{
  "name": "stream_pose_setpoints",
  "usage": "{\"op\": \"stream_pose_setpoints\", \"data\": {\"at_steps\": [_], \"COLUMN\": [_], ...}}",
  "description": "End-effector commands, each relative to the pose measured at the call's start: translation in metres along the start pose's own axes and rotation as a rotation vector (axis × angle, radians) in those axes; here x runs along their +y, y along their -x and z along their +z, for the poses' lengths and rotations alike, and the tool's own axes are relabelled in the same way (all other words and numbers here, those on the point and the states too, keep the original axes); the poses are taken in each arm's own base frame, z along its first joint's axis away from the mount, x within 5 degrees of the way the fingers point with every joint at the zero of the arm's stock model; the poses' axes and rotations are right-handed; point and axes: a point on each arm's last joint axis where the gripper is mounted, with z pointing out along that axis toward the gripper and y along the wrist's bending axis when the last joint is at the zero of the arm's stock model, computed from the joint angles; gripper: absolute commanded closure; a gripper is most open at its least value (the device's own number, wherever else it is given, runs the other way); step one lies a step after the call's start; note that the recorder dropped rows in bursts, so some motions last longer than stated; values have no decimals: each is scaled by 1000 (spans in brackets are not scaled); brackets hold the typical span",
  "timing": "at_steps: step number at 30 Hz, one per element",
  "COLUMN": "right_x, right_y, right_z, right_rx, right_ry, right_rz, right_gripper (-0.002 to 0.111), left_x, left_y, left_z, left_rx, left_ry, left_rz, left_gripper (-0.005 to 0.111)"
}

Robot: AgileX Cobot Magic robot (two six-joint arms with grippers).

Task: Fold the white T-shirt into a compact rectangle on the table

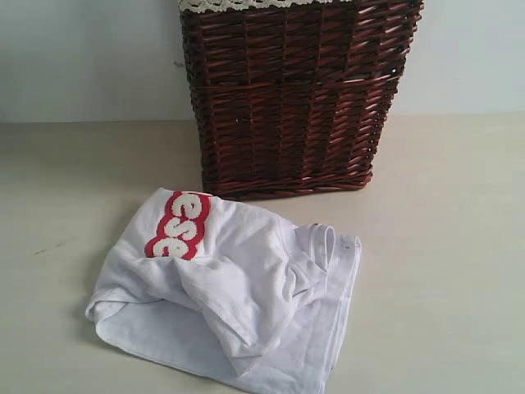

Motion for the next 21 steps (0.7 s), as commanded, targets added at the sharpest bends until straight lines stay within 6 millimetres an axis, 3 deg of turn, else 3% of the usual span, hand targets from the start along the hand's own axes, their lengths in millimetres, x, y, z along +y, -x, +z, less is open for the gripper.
{"op": "stream_pose_setpoints", "data": {"at_steps": [1,8,11,16,21], "right_x": [0,0,0,0,0], "right_y": [-1,-1,-1,-1,-1], "right_z": [0,0,0,0,0], "right_rx": [-9,-9,-9,-9,-9], "right_ry": [-1,-1,-1,-1,-1], "right_rz": [-3,-3,-3,-3,-3], "right_gripper": [108,108,108,108,108], "left_x": [0,-7,-10,-18,-14], "left_y": [-1,0,1,4,3], "left_z": [-1,-1,-1,-3,-2], "left_rx": [17,-8,-18,-14,43], "left_ry": [-6,-85,-114,-203,-165], "left_rz": [139,160,76,-282,-891], "left_gripper": [107,107,107,107,107]}}
